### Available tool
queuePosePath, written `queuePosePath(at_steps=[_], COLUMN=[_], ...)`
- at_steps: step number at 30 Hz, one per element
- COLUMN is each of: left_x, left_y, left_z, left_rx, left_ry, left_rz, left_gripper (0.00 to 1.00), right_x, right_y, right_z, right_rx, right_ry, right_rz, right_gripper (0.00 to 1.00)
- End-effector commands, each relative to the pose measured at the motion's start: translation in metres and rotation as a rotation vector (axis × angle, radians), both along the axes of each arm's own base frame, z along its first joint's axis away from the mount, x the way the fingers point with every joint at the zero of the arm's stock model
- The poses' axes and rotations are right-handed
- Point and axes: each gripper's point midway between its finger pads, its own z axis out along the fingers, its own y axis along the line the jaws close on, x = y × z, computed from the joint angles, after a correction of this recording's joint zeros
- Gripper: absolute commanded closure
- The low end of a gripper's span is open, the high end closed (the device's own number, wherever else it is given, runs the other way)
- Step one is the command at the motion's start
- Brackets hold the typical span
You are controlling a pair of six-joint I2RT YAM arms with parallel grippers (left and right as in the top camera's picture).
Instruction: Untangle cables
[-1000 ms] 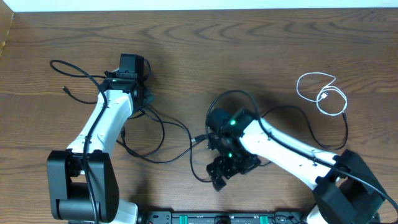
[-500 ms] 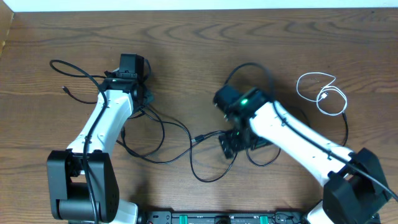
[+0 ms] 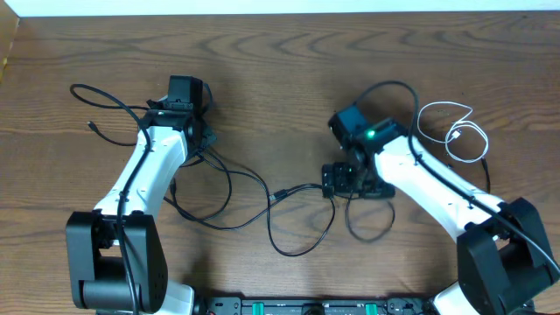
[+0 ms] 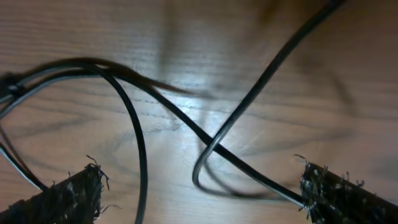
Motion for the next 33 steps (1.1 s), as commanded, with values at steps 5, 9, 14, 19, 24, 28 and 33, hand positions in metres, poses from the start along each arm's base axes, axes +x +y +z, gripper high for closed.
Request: queuePosePath(at_steps=[5, 9, 14, 19, 24, 28, 33], left_x=[-0.001, -0.001, -0.001, -0.001, -0.001, -0.001, -0.001], left_y=[0.002, 0.002, 0.002, 0.002, 0.002, 0.002, 0.002], left_z=[-0.003, -0.002, -0.003, -0.002, -0.002, -0.002, -0.002], left_rx=[0.011, 0.011, 0.011, 0.011, 0.011, 0.011, 0.011], left_ry=[0.013, 0.011, 0.012, 0.011, 0.011, 0.011, 0.011], left_rz=[-0.012, -0.011, -0.012, -0.011, -0.012, -0.011, -0.011], left_gripper=[0.71, 0.22, 0.15, 0.14, 0.14, 0.15, 0.14], right_x=[-0.017, -0.014, -0.011, -0.021, -0.007, -0.001, -0.016], right_y=[0.007, 0.009, -0.001, -0.005, 0.000, 0.001, -0.018], right_z=[-0.015, -0.016, -0.019, -0.025, -0.006, 0.022, 0.046], right_rx=[0.033, 0.037, -0.023, -0.045, 0.057, 0.156, 0.137], right_ry=[0.083, 0.079, 0.047, 0.094, 0.134, 0.203, 0.272], right_rz=[-0.207, -0.256, -0.344, -0.478, -0.560, -0.656, -0.765], right_gripper=[0.01, 0.02, 0.17, 0.17, 0.01, 0.01, 0.01])
